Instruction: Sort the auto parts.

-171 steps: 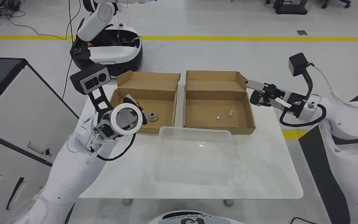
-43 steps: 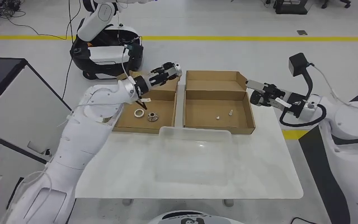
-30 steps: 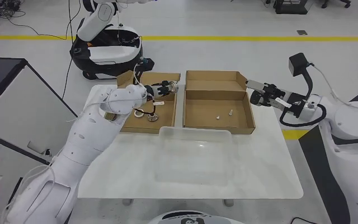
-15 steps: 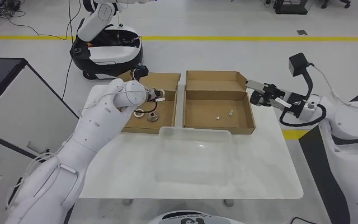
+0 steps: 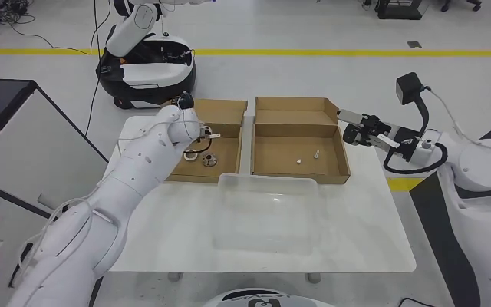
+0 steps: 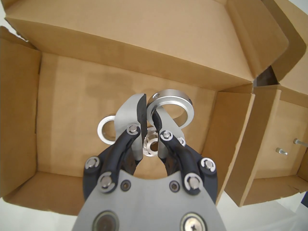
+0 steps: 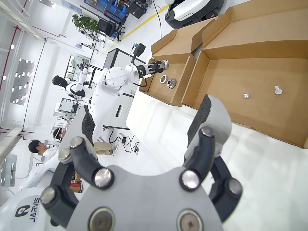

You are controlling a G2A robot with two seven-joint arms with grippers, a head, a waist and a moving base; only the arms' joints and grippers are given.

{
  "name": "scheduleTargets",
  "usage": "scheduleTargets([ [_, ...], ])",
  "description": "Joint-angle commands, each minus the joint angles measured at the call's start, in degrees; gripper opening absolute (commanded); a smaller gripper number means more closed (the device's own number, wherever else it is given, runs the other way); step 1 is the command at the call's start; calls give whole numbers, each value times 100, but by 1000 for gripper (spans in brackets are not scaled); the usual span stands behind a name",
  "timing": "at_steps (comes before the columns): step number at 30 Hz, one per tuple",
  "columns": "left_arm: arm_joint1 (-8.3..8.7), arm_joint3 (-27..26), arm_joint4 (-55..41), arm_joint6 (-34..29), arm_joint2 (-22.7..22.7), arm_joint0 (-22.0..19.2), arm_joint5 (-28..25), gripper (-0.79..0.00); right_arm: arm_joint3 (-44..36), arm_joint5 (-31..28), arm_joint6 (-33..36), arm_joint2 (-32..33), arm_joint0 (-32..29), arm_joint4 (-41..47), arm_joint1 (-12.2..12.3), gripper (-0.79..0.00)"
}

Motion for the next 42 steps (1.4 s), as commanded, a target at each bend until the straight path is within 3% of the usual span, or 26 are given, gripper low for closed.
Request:
scheduleTargets([
  [1, 5, 133, 21, -24, -47, 2, -4, -785, 0, 0, 0, 0, 0, 0, 0, 0],
  [8, 120, 197, 209, -146, -319, 49, -52, -785, 0, 0, 0, 0, 0, 0, 0, 0],
  [25, 556, -431, 1408, -944, -835, 591, 111, -785, 0, 0, 0, 0, 0, 0, 0, 0],
  [42, 574, -613, 1748, -1144, -1016, 884, 189, -785, 0, 0, 0, 0, 0, 0, 0, 0],
])
